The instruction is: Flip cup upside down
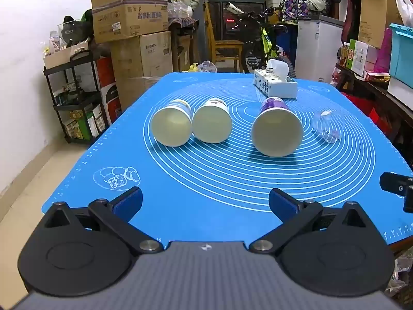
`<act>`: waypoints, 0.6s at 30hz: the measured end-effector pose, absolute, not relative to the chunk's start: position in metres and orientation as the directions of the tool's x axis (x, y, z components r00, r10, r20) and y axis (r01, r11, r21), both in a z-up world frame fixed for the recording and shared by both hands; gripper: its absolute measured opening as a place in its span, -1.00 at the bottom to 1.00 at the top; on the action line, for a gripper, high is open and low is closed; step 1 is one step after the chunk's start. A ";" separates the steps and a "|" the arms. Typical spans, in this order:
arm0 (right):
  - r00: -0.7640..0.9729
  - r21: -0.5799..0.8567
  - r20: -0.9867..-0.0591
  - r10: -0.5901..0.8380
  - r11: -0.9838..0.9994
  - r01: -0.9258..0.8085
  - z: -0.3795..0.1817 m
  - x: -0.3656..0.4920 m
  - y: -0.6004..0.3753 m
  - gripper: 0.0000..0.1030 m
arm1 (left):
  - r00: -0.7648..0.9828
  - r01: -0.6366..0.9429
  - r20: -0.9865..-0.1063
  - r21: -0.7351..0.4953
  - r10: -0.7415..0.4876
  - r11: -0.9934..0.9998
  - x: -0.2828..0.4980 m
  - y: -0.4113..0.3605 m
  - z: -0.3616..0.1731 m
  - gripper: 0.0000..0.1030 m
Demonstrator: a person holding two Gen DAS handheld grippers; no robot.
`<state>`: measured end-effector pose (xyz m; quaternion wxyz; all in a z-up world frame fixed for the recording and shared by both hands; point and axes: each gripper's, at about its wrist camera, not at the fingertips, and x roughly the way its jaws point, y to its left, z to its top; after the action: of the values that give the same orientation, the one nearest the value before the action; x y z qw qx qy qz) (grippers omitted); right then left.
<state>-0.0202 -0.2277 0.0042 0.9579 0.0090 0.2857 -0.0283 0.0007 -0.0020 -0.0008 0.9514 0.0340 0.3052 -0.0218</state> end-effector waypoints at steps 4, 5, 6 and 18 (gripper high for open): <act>0.834 0.003 -0.550 -0.049 0.998 0.060 0.004 -0.020 -0.228 0.95 | 0.808 0.092 -0.588 0.054 -0.043 0.994 0.000 -0.007 -0.001 0.99; 0.834 0.003 -0.550 -0.050 0.998 0.062 0.003 -0.020 -0.228 0.95 | 0.806 0.099 -0.589 0.054 -0.048 0.994 0.001 -0.008 -0.001 0.99; 0.833 0.004 -0.551 -0.048 0.998 0.060 0.004 -0.020 -0.228 0.95 | 0.805 0.106 -0.591 0.054 -0.054 0.993 0.001 -0.009 -0.002 0.99; 0.830 0.006 -0.556 -0.046 0.998 0.059 0.003 -0.018 -0.228 0.95 | 0.815 0.067 -0.580 0.085 -0.005 0.994 0.000 -0.007 -0.002 0.99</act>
<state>-0.0183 -0.2283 0.0034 0.9565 0.0112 0.2901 -0.0273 0.0002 -0.0072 -0.0023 0.9512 0.0509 0.3037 -0.0191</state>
